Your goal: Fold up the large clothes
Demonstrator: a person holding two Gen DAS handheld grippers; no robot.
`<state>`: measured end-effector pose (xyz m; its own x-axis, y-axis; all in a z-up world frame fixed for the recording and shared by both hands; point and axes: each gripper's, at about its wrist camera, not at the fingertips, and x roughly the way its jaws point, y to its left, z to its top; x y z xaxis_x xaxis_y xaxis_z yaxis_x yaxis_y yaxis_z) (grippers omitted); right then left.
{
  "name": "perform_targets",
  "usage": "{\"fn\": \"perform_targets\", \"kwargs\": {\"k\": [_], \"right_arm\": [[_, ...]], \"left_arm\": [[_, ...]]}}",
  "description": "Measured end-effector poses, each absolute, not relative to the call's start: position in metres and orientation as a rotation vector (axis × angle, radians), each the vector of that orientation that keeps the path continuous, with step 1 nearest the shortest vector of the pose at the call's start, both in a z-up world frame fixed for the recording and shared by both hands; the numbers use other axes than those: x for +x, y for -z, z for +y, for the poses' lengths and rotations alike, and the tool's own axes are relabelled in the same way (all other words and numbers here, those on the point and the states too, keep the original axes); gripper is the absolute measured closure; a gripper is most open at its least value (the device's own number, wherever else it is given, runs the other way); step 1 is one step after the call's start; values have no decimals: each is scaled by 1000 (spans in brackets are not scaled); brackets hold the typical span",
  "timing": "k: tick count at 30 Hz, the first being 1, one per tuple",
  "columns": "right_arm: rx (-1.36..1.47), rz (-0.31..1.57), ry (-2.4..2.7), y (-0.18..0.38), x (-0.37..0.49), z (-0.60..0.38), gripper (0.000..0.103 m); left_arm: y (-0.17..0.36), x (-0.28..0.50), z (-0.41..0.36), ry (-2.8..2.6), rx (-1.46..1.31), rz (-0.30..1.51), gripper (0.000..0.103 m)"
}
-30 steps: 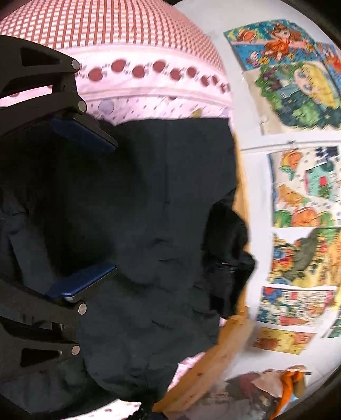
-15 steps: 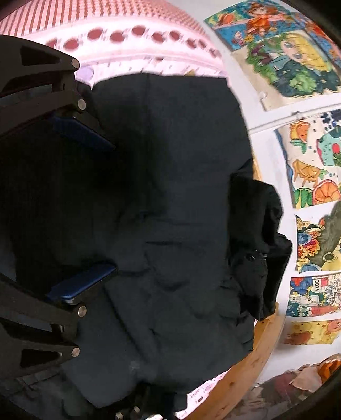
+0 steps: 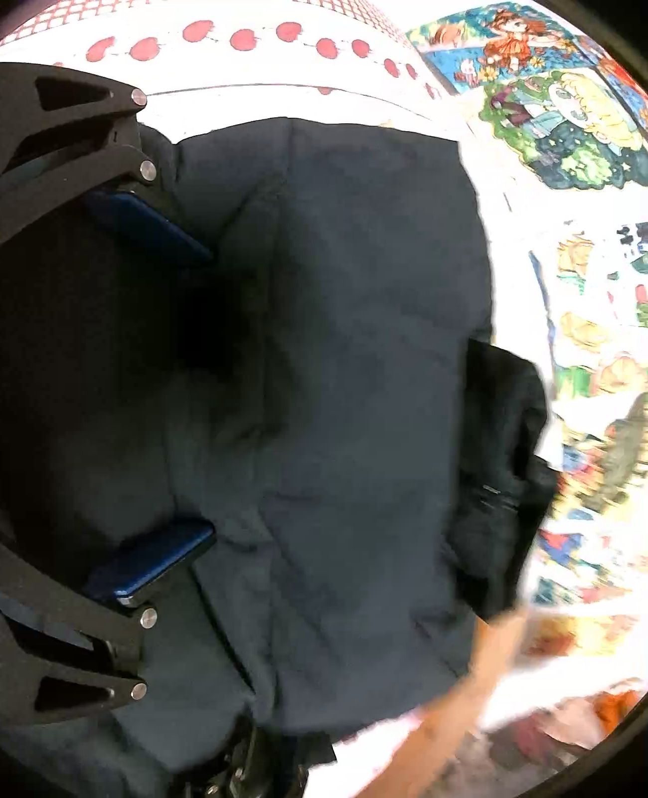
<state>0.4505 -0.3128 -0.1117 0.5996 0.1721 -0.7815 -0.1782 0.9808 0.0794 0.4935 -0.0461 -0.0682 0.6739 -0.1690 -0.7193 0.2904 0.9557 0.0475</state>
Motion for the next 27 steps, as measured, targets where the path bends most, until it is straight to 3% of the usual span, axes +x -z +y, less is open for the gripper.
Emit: {"fn": "perform_targets", "kwargs": {"k": [2, 6, 12, 19, 22, 27], "right_arm": [[48, 850, -244, 92, 445, -322, 29], [8, 684, -213, 42, 457, -337, 15], [86, 659, -184, 7, 550, -361, 15], [246, 647, -225, 25, 623, -351, 15], [296, 639, -234, 33, 633, -347, 15], [233, 630, -329, 35, 633, -330, 15]], "left_arm": [[48, 496, -38, 315, 119, 714, 0], [5, 531, -30, 311, 77, 579, 0], [2, 591, -64, 280, 213, 569, 0], [-2, 628, -65, 346, 53, 575, 1], [2, 640, -73, 368, 64, 608, 19], [7, 641, -86, 392, 129, 620, 24]]}}
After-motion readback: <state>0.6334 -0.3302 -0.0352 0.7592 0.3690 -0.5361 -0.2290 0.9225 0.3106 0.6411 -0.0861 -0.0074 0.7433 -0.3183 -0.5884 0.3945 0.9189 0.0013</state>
